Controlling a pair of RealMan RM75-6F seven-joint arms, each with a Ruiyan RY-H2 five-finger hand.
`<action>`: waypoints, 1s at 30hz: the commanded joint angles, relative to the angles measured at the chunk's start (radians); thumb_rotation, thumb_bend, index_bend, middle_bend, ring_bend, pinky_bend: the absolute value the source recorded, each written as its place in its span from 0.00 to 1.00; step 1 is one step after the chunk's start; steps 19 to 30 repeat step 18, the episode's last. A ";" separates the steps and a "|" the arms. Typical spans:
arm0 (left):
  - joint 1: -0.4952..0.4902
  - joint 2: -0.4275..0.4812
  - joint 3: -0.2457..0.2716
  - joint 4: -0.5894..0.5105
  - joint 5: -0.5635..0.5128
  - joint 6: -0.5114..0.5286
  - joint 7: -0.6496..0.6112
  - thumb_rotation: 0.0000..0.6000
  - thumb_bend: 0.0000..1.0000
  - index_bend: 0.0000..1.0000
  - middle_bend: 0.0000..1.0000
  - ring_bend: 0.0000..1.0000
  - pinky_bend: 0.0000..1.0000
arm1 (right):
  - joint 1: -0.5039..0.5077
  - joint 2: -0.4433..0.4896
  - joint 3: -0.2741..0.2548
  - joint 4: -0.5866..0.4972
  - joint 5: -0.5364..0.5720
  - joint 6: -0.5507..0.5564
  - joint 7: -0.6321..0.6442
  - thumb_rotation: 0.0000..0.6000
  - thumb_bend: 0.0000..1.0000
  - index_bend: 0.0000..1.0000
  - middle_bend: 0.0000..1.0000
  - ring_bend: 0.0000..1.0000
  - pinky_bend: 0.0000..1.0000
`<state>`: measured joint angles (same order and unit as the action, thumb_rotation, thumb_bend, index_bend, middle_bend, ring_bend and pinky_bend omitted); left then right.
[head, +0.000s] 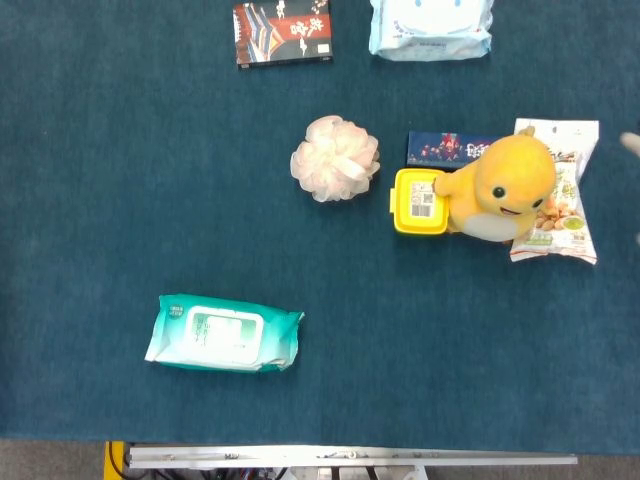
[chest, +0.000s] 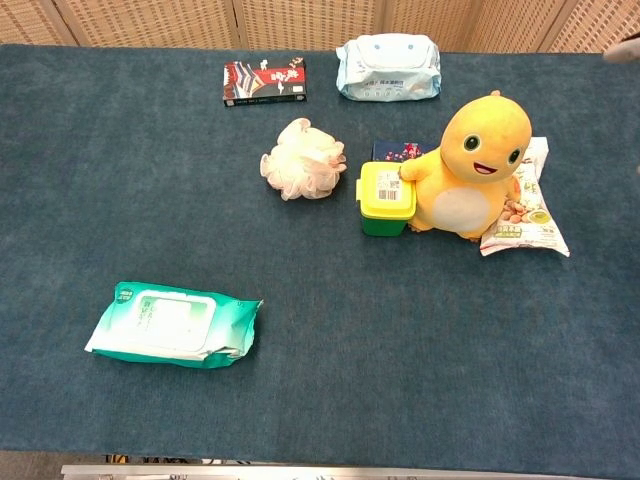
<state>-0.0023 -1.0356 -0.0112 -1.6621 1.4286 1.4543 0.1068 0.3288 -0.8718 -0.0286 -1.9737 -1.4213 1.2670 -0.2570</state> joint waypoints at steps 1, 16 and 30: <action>-0.002 -0.005 0.000 0.005 0.015 0.011 -0.003 1.00 0.00 0.18 0.10 0.15 0.11 | -0.054 0.012 -0.027 0.011 -0.019 0.053 -0.010 1.00 0.18 0.19 0.09 0.00 0.03; -0.025 -0.024 -0.020 0.016 0.014 0.013 0.020 1.00 0.00 0.20 0.12 0.17 0.14 | -0.176 0.007 -0.047 0.043 -0.056 0.145 0.076 1.00 0.17 0.21 0.09 0.00 0.03; -0.026 -0.029 -0.018 0.016 0.014 0.010 0.022 1.00 0.00 0.20 0.12 0.17 0.14 | -0.183 0.006 -0.047 0.049 -0.060 0.147 0.085 1.00 0.17 0.21 0.09 0.00 0.03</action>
